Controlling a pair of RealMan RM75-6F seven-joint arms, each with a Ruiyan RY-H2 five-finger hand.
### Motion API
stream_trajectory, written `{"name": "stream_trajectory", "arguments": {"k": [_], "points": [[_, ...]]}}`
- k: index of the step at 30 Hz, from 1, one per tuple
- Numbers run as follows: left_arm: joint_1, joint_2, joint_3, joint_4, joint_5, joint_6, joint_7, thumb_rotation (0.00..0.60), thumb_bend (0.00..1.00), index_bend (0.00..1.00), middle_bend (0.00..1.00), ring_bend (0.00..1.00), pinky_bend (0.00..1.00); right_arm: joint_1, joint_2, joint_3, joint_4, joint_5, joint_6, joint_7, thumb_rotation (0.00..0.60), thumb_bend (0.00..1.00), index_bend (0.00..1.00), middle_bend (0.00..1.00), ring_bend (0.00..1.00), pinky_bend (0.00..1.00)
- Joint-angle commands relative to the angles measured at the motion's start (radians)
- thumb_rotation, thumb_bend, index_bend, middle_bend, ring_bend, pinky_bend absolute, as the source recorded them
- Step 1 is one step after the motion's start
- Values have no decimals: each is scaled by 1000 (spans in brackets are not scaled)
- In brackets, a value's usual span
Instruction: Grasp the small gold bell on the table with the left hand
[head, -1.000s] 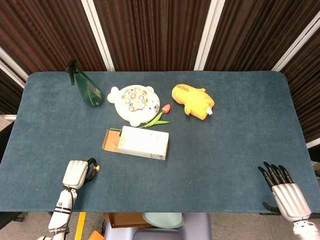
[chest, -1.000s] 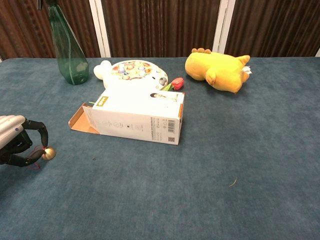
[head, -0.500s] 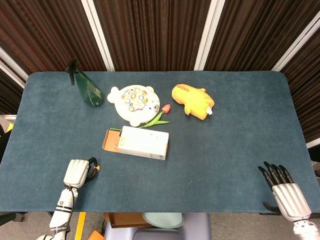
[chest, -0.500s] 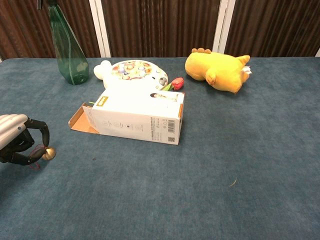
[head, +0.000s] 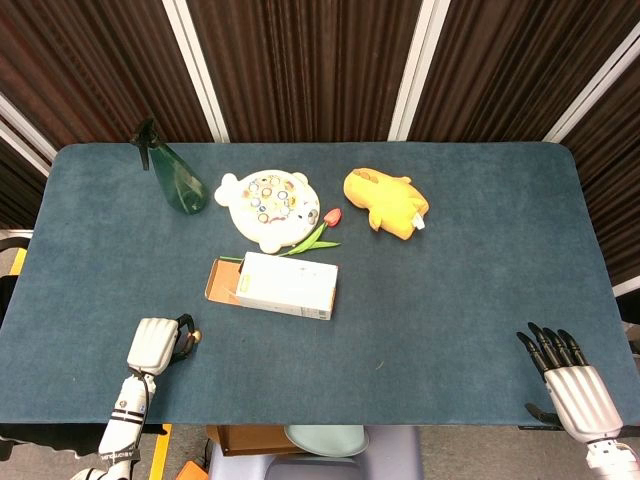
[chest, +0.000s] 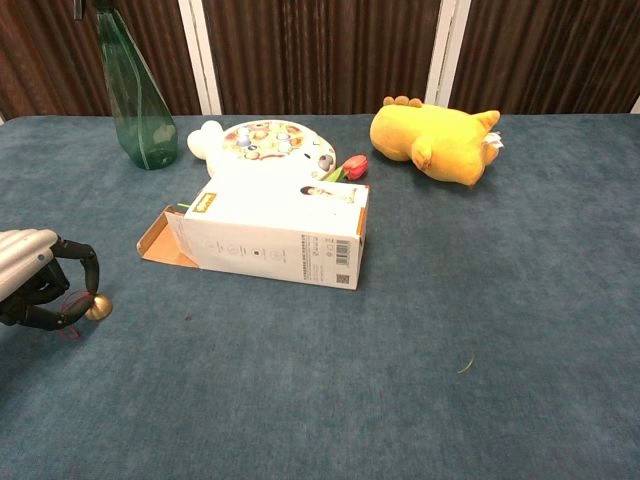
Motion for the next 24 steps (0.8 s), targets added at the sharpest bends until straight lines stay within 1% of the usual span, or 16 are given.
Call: {"name": "stream_trajectory", "arguments": {"k": [1, 12, 19, 24], "points": [[-2, 0, 0, 2, 1, 2, 0, 600, 412, 564, 1000, 1000, 1000, 1, -1, 0, 0, 0, -1, -2, 600, 241, 0, 0, 0, 0], [-6, -1, -1, 9, -4, 3, -6, 600, 428, 606, 1000, 1000, 1000, 2, -2, 1, -1, 3, -5, -5, 600, 240, 0, 0, 0, 0], [-7, -2, 1, 20, -5, 5, -19, 600, 450, 685, 1000, 1000, 1000, 4, -5, 0, -1, 4, -8, -10, 600, 241, 0, 0, 0, 0], [-7, 2, 1, 13, -4, 8, -26, 600, 489, 737, 1000, 1000, 1000, 4, -5, 0, -2, 4, -8, -11, 600, 241, 0, 0, 0, 0]]}}
